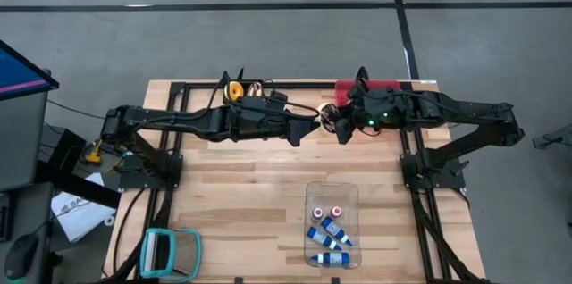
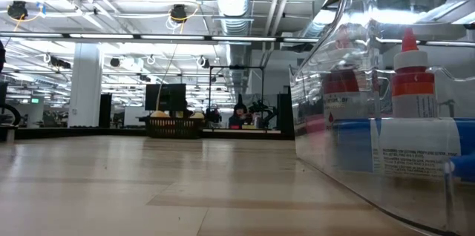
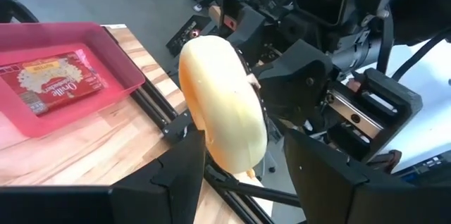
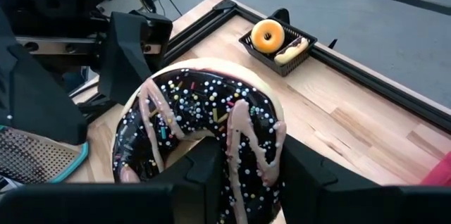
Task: Pick & Place Food Item
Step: Put the black donut into the black bin
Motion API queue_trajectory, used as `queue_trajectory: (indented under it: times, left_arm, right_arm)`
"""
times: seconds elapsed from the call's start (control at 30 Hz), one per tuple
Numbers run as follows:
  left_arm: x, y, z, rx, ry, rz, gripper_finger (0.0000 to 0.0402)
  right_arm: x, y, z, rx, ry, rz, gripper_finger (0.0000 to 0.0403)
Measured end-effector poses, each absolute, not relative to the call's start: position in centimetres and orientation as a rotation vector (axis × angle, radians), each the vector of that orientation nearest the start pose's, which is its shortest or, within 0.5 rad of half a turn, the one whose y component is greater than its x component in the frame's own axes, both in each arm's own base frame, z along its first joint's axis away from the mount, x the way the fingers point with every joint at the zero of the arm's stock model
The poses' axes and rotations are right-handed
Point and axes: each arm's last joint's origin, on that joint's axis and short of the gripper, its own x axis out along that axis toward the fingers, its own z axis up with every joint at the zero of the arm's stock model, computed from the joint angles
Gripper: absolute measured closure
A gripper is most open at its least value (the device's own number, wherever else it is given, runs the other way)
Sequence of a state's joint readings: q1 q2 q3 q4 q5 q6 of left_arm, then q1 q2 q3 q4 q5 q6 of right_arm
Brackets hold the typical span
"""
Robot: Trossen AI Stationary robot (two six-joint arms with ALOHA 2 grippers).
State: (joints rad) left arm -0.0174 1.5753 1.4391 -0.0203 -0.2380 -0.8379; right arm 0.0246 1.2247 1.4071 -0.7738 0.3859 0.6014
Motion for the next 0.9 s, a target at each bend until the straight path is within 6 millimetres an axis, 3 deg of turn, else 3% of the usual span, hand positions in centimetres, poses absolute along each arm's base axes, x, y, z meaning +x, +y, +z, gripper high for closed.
queue_trajectory:
  times: [0.63,0.9]
  left_arm:
    - [36.7,0.3,38.1,-0.820,0.014,0.287,0.0212]
    - [36.6,0.3,37.8,-0.839,0.047,0.310,0.0249]
  right_arm:
    - [25.9,-0.4,39.7,0.444,0.442,-0.480,0.0300]
    - [25.9,-0.3,39.7,0.438,0.441,-0.473,0.0300]
